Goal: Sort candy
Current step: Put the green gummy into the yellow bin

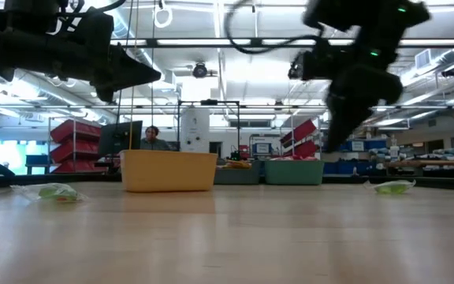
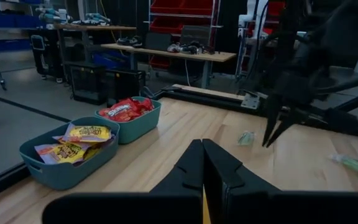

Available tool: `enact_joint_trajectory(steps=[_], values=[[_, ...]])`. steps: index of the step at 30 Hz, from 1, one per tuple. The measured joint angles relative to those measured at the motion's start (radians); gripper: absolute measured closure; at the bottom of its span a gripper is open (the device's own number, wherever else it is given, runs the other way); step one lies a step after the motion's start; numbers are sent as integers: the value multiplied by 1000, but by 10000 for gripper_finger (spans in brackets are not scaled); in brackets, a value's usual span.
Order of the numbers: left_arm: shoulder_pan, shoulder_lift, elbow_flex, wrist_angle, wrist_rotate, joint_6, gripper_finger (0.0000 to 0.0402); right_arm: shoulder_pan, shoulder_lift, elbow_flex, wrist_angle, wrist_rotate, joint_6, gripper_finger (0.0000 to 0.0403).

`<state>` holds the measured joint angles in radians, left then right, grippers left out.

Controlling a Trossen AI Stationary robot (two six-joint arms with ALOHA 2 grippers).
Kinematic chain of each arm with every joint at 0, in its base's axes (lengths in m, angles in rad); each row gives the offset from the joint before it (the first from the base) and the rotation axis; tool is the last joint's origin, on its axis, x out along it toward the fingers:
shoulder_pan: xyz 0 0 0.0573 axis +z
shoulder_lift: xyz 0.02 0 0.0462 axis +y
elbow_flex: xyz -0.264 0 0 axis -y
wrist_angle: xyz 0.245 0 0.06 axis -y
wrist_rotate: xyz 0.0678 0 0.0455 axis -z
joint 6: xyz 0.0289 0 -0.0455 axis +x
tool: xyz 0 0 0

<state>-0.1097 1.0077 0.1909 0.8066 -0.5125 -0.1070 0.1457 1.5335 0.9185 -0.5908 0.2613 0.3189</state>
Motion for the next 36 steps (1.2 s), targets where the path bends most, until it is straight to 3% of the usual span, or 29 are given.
enact_joint_trajectory(steps=[8, 16, 20, 25, 32, 36], values=[[0, 0, 0, 2, 0, 0, 401, -16, -153, -191, -123, -2, 160, 348], [0, 0, 0, -6, 0, 2, 401, -100, -158, -269, -117, -68, 145, 233], [0, 0, 0, -26, 0, 2, 401, -133, -145, -286, -106, -67, 106, 205], [0, 0, 0, -41, 0, 0, 402, -162, -134, -317, -62, -85, 102, 233], [0, 0, 0, -39, 0, 0, 402, -151, -132, -280, -1, -98, 82, 381], [0, 0, 0, -35, 0, 1, 402, -140, -127, -225, 120, -99, 56, 377]])
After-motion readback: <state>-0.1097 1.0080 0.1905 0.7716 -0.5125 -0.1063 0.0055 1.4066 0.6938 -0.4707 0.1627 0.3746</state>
